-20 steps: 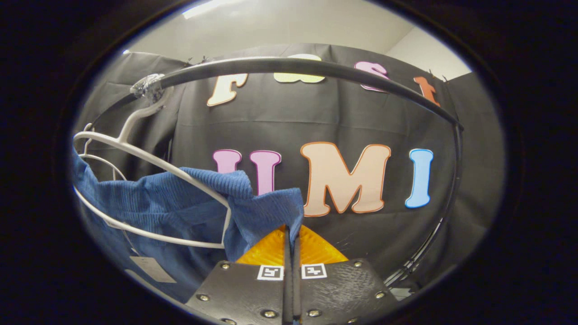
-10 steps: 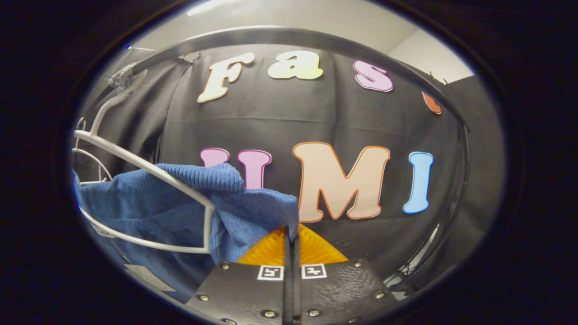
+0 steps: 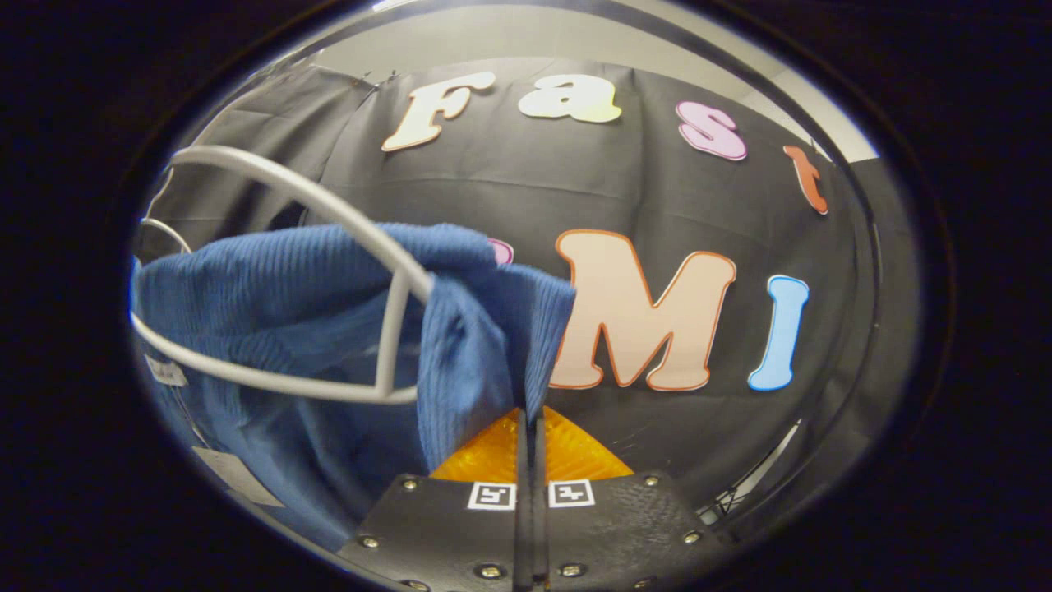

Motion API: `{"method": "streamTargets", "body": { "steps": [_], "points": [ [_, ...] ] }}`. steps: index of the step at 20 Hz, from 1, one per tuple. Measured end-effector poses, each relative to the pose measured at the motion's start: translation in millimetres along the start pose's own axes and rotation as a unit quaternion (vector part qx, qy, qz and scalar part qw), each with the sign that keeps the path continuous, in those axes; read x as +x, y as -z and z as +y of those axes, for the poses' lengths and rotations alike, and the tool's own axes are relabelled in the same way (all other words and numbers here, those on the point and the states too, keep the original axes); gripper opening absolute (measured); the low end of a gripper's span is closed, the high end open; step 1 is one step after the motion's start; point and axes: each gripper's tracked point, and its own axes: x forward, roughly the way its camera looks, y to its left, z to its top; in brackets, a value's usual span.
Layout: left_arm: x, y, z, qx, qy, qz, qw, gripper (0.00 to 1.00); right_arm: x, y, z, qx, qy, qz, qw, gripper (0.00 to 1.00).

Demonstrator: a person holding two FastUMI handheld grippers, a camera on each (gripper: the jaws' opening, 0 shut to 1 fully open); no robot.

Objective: Grasp the clothes on the hanger with both hands and then place them into the laundry hamper below.

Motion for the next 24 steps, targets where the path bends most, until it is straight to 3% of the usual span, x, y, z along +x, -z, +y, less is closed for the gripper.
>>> {"method": "streamTargets", "body": {
  "steps": [3, 9, 10, 13, 14, 15, 16, 19, 21, 24],
  "points": [
    [0.0, 0.8, -1.6, -0.017, -0.001, 0.004, 1.000, 0.01, -3.7, -3.3, 2.5, 0.010, -0.012, -0.008, 1.000, 0.00],
    [-4.9, -5.7, 0.6, 0.009, 0.000, 0.006, 1.000, 0.00, -37.1, -26.4, 5.1, 0.050, -0.035, -0.061, 0.996, 0.02],
    [-4.7, -6.5, 0.1, 0.008, 0.000, 0.006, 1.000, 0.01, -51.1, -28.9, 7.9, 0.043, -0.034, -0.074, 0.996, 0.25],
    [-7.0, -10.4, 1.1, 0.003, 0.000, 0.004, 1.000, 0.01, -54.1, -26.2, 16.6, 0.014, -0.012, -0.079, 0.997, 0.29],
    [-8.4, -12.6, 2.0, 0.001, -0.001, 0.003, 1.000, 0.01, -43.2, -18.4, 24.5, 0.005, -0.011, -0.060, 0.998, 0.43],
    [-9.7, -15.0, 3.5, -0.003, -0.001, 0.002, 1.000, 0.01, -31.8, -7.8, 30.8, 0.006, -0.012, -0.035, 0.999, 0.29],
    [-11.6, -15.4, 5.0, -0.006, 0.000, 0.003, 1.000, 0.01, -22.1, 0.8, 35.7, 0.016, -0.012, -0.014, 1.000, 0.34],
    [-14.9, -16.3, 9.4, -0.006, 0.001, 0.003, 1.000, 0.01, -4.8, -3.0, 17.4, 0.065, 0.017, -0.006, 0.998, 0.31],
    [-15.5, -15.5, 12.2, -0.009, 0.001, 0.003, 1.000, 0.00, 10.6, -10.7, 4.1, 0.095, 0.023, -0.009, 0.995, 0.02],
    [-14.6, -19.1, 23.2, -0.021, -0.007, -0.006, 1.000, 0.01, 10.4, -25.2, -9.7, 0.096, 0.033, -0.022, 0.995, 0.05]
  ]
}}
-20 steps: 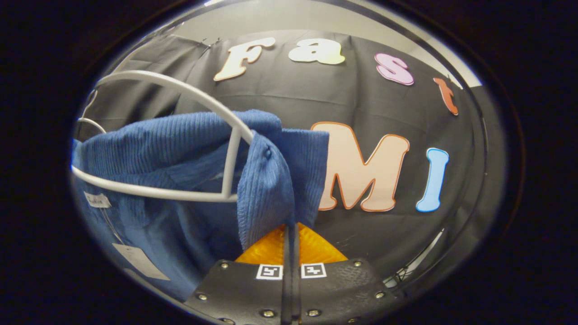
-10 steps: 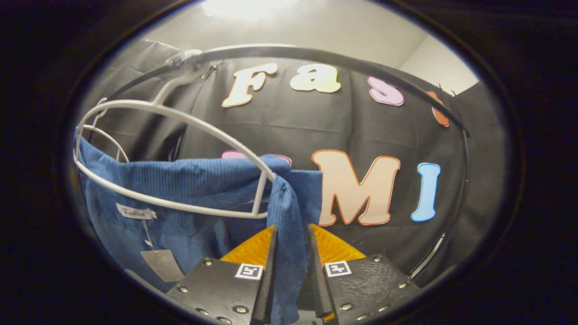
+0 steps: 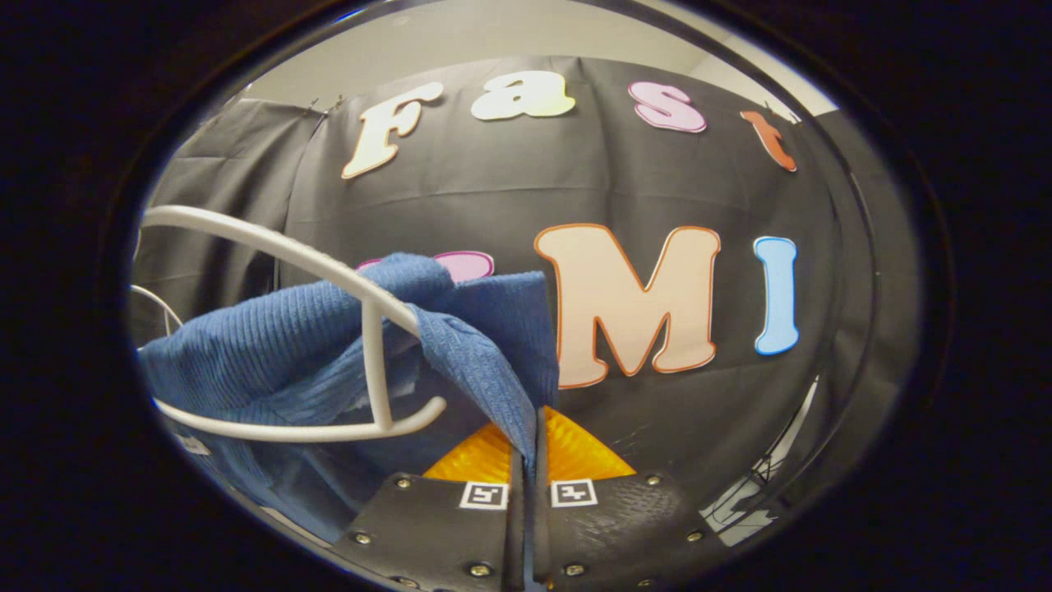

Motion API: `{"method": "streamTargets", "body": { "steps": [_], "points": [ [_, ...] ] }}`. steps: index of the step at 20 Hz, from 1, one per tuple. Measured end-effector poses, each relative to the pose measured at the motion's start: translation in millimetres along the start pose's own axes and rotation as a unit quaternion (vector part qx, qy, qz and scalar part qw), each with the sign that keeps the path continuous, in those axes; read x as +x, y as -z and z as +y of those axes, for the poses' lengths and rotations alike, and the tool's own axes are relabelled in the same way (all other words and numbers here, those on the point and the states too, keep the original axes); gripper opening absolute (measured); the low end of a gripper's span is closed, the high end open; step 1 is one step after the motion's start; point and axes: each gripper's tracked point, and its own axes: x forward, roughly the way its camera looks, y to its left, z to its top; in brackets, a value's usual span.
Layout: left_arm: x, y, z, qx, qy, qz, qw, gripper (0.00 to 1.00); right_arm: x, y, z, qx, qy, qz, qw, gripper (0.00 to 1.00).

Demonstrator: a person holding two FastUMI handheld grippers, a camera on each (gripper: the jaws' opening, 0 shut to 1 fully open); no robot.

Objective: Grasp the clothes on the hanger with both hands and then place them into the laundry hamper below.

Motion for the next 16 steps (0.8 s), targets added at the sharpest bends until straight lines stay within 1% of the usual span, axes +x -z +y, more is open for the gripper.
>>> {"method": "streamTargets", "body": {
  "steps": [2, 4, 6, 7, 9, 10, 11, 13, 15, 16],
  "points": [
    [7.9, 6.3, 0.0, -0.010, 0.003, 0.009, 1.000, 0.01, 3.1, -2.7, 0.4, -0.003, -0.003, -0.002, 1.000, 0.05],
    [12.4, 9.4, -4.4, -0.009, 0.005, 0.007, 1.000, 0.00, 6.3, -6.4, -4.2, 0.011, 0.001, -0.003, 1.000, 0.05],
    [20.7, 11.3, -3.8, -0.002, 0.003, 0.004, 1.000, 0.01, 14.1, -3.2, -4.4, 0.060, -0.007, 0.014, 0.998, 0.05],
    [23.9, 11.2, -2.8, -0.003, 0.004, 0.001, 1.000, 0.01, 18.6, 0.4, -3.2, 0.079, -0.017, 0.029, 0.996, 0.05],
    [28.8, 16.1, -3.2, -0.011, 0.008, 0.001, 1.000, 0.00, 28.5, 7.6, -3.6, 0.108, -0.028, 0.052, 0.992, 0.05],
    [34.5, 24.0, -5.0, -0.014, 0.011, 0.009, 1.000, 0.01, 31.4, 10.0, -3.6, 0.115, -0.030, 0.056, 0.991, 0.05],
    [38.2, 27.8, -7.4, -0.012, 0.016, 0.010, 1.000, 0.00, 33.0, 10.0, -5.6, 0.113, -0.028, 0.051, 0.992, 0.05],
    [42.2, 33.8, -16.4, 0.005, 0.021, 0.005, 1.000, 0.01, 34.2, 21.1, -2.6, 0.096, -0.033, 0.057, 0.993, 0.05],
    [44.7, 37.7, -28.5, 0.031, 0.028, -0.001, 0.999, 0.03, 34.6, 38.1, 5.4, 0.098, -0.044, 0.073, 0.992, 0.05],
    [44.4, 40.2, -32.6, 0.039, 0.031, -0.004, 0.999, 0.01, 33.0, 41.2, 6.2, 0.103, -0.048, 0.078, 0.991, 0.05]
  ]
}}
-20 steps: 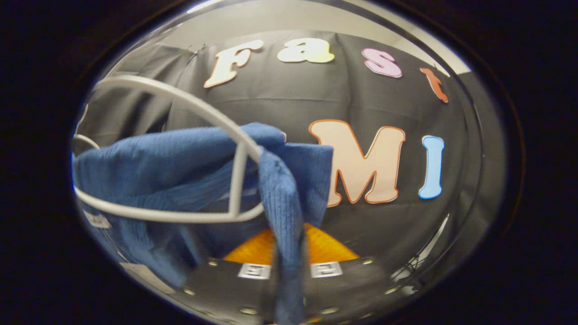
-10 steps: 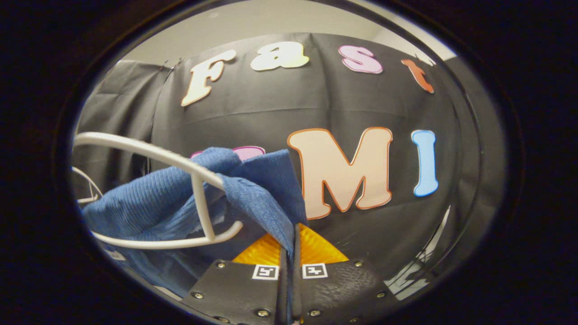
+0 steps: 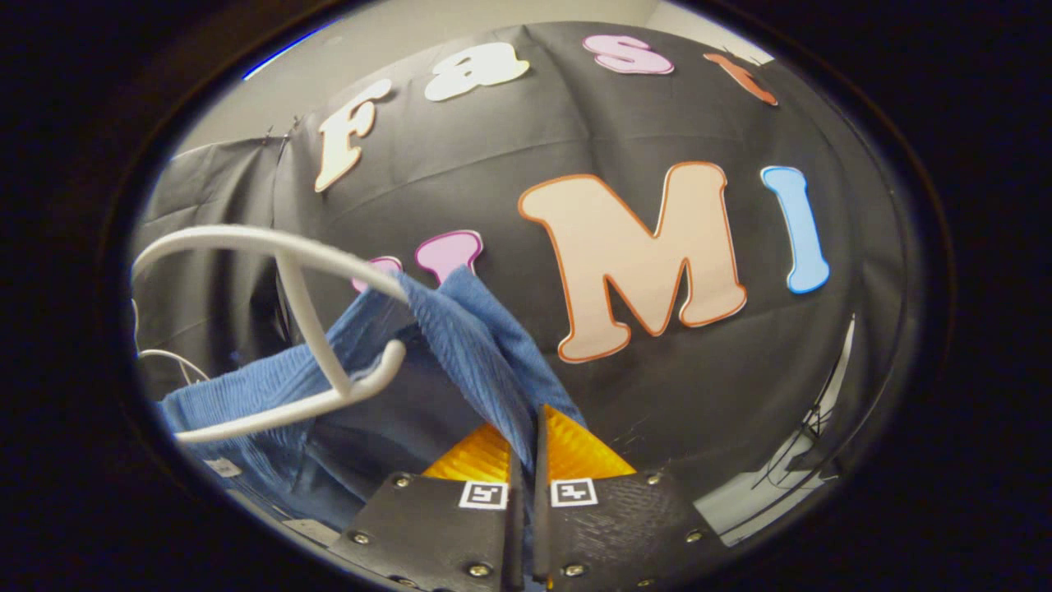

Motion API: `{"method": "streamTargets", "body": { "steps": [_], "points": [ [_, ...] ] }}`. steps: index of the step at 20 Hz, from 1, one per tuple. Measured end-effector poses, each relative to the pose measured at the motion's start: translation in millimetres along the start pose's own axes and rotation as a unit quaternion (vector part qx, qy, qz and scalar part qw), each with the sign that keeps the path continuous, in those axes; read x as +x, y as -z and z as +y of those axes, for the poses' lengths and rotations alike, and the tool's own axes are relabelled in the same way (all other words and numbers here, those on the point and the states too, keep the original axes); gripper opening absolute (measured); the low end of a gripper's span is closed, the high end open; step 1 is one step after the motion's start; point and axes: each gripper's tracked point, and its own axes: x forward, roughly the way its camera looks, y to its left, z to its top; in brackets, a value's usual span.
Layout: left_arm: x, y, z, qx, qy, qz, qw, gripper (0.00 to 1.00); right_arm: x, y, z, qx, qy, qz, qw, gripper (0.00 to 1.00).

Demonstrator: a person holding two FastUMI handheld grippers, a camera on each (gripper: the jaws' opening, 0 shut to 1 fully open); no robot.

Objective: Grasp the clothes on the hanger with both hands and then place them into the laundry hamper below.

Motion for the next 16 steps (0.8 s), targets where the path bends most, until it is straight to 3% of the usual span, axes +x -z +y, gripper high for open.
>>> {"method": "streamTargets", "body": {
  "steps": [3, 7, 12, 14, 16],
  "points": [
    [2.7, 14.5, -8.4, -0.007, 0.005, 0.010, 1.000, 0.01, 3.7, 21.9, 3.5, 0.021, -0.014, 0.023, 0.999, 0.02],
    [0.7, 10.4, -4.8, 0.013, 0.001, -0.004, 1.000, 0.01, 5.3, 34.6, 9.5, -0.001, -0.028, 0.034, 0.999, 0.05],
    [-2.0, 36.4, 6.5, -0.067, 0.020, 0.018, 0.997, 0.01, 10.4, 45.4, 2.6, -0.009, -0.024, 0.047, 0.999, 0.05],
    [1.9, 38.0, -4.3, -0.046, 0.027, 0.017, 0.998, 0.02, 9.3, 49.2, 4.7, -0.024, -0.028, 0.045, 0.998, 0.05],
    [2.1, 44.6, -13.5, 0.011, 0.031, 0.012, 0.999, 0.02, 8.5, 55.8, 3.7, -0.039, -0.028, 0.050, 0.998, 0.05]
  ]
}}
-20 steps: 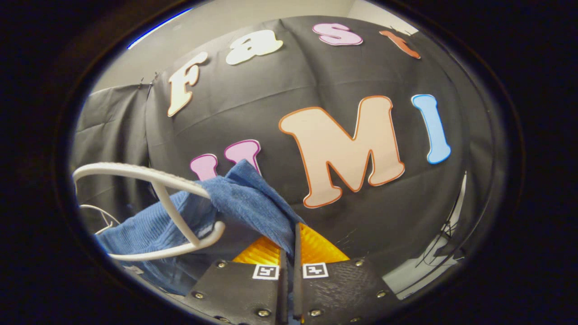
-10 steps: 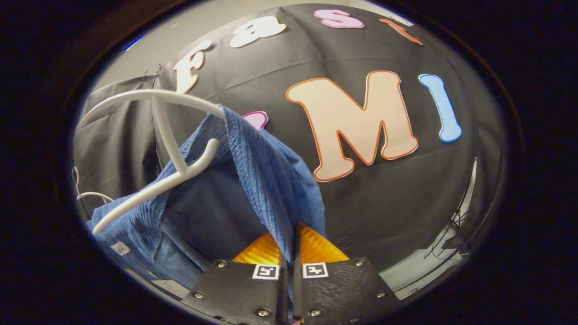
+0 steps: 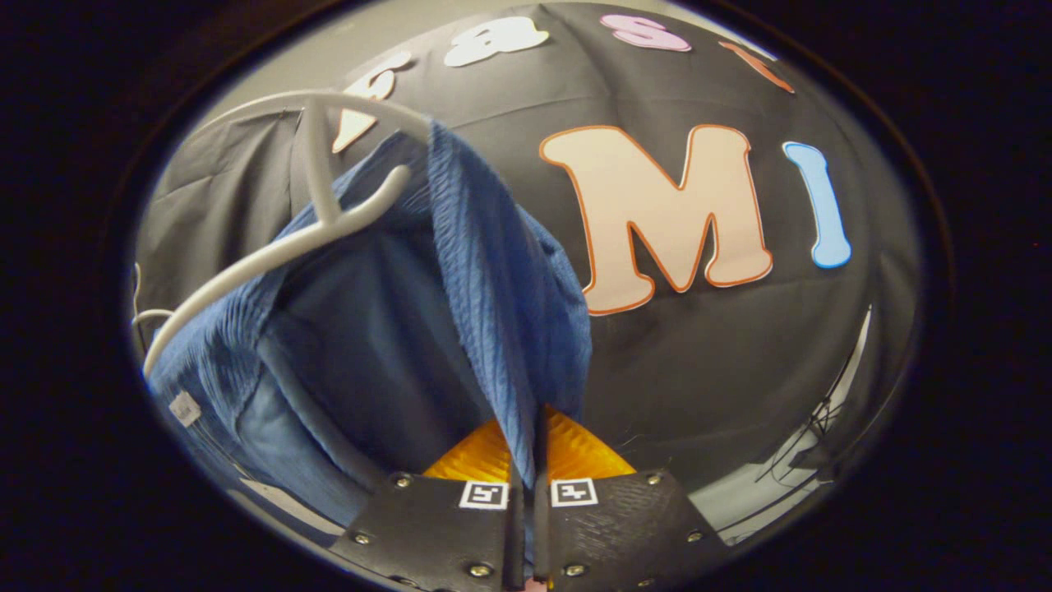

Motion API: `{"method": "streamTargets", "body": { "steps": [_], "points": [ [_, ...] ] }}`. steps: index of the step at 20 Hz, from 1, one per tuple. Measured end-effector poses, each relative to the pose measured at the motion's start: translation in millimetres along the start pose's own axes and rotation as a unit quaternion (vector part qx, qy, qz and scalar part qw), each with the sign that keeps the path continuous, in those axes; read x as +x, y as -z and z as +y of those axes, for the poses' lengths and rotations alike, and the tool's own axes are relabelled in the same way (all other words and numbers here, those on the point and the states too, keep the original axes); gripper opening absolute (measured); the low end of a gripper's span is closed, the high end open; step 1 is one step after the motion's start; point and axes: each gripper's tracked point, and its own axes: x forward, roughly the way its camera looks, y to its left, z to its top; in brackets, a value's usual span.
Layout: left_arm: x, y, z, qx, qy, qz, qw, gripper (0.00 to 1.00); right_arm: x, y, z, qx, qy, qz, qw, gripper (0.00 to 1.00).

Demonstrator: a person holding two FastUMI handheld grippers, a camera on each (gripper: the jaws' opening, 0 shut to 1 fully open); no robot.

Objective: Grasp the clothes on the hanger with both hands and then place them into the laundry hamper below.

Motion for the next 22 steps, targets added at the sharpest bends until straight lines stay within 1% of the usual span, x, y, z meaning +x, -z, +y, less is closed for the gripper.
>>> {"method": "streamTargets", "body": {
  "steps": [1, 3, 4, 5, 6, 7, 8, 9, 10, 12, 13, 14, 15, 16, 17, 18, 19, 20, 22],
  "points": [
    [1.7, 6.0, -2.8, 0.012, 0.001, 0.004, 1.000, 0.02, -0.1, 1.4, -2.9, 0.003, 0.006, 0.001, 1.000, 0.05],
    [3.8, 23.3, -5.8, -0.012, 0.007, 0.027, 1.000, 0.01, 0.0, 6.6, -9.2, 0.015, 0.012, 0.008, 1.000, 0.05],
    [3.7, 31.1, -6.3, -0.027, 0.004, 0.032, 0.999, 0.05, -1.3, 6.9, -10.8, 0.018, 0.011, 0.009, 1.000, 0.05],
    [3.9, 27.5, -3.5, -0.025, 0.000, 0.025, 0.999, 0.01, -5.3, 2.1, -14.0, 0.020, 0.012, 0.000, 1.000, 0.05],
    [-0.6, 25.2, 7.0, -0.012, -0.017, 0.031, 0.999, 0.02, -10.7, -4.0, -16.0, 0.019, 0.013, -0.008, 1.000, 0.05],
    [-10.0, 16.8, 16.6, 0.003, -0.030, 0.032, 0.999, 0.01, -18.3, -14.3, -15.4, 0.020, 0.007, -0.023, 1.000, 0.05],
    [-13.5, -3.2, 18.2, 0.010, -0.029, 0.003, 1.000, 0.02, -25.4, -25.1, -14.5, 0.020, 0.005, -0.038, 0.999, 0.05],
    [-18.6, -16.5, 21.8, 0.011, -0.027, -0.007, 1.000, 0.03, -30.3, -38.5, -15.0, 0.018, 0.004, -0.051, 0.999, 0.05],
    [-21.2, -26.7, 26.4, 0.014, -0.033, -0.006, 0.999, 0.03, -31.4, -49.2, -18.6, 0.014, 0.012, -0.062, 0.998, 0.05],
    [-29.1, -37.3, 36.9, 0.016, -0.045, -0.015, 0.999, 0.01, -24.0, -56.5, -27.1, -0.002, 0.032, -0.056, 0.998, 0.05],
    [-31.6, -43.5, 41.6, 0.014, -0.047, -0.018, 0.999, 0.01, -16.9, -54.2, -29.8, -0.022, 0.040, -0.050, 0.998, 0.07],
    [-37.5, -48.3, 47.1, 0.016, -0.051, -0.018, 0.998, 0.00, -10.5, -49.2, -33.6, -0.047, 0.047, -0.044, 0.997, 0.05],
    [-39.5, -53.8, 54.7, 0.018, -0.059, -0.021, 0.998, 0.03, -5.9, -40.9, -38.5, -0.066, 0.057, -0.032, 0.996, 0.05],
    [-38.9, -55.9, 61.3, 0.017, -0.060, -0.018, 0.998, 0.02, -0.7, -31.4, -37.5, -0.071, 0.050, -0.023, 0.996, 0.05],
    [-39.4, -54.9, 58.6, 0.011, -0.051, -0.018, 0.999, 0.01, 3.0, -22.1, -32.3, -0.060, 0.039, -0.011, 0.997, 0.05],
    [-38.6, -48.3, 58.3, 0.008, -0.052, -0.011, 0.999, 0.01, 5.4, -12.1, -27.3, -0.048, 0.029, -0.003, 0.998, 0.05],
    [-38.4, -38.9, 68.1, 0.011, -0.066, -0.006, 0.998, 0.01, 3.9, -4.4, -29.6, -0.049, 0.040, 0.001, 0.998, 0.05],
    [-36.5, -21.2, 69.9, 0.007, -0.067, 0.014, 0.998, 0.02, -1.5, 1.5, -28.1, -0.045, 0.040, -0.003, 0.998, 0.05],
    [-33.8, 5.3, 52.0, -0.002, -0.053, 0.040, 0.998, 0.01, -14.1, 15.4, -19.6, -0.035, 0.037, -0.007, 0.999, 0.05]
  ]
}}
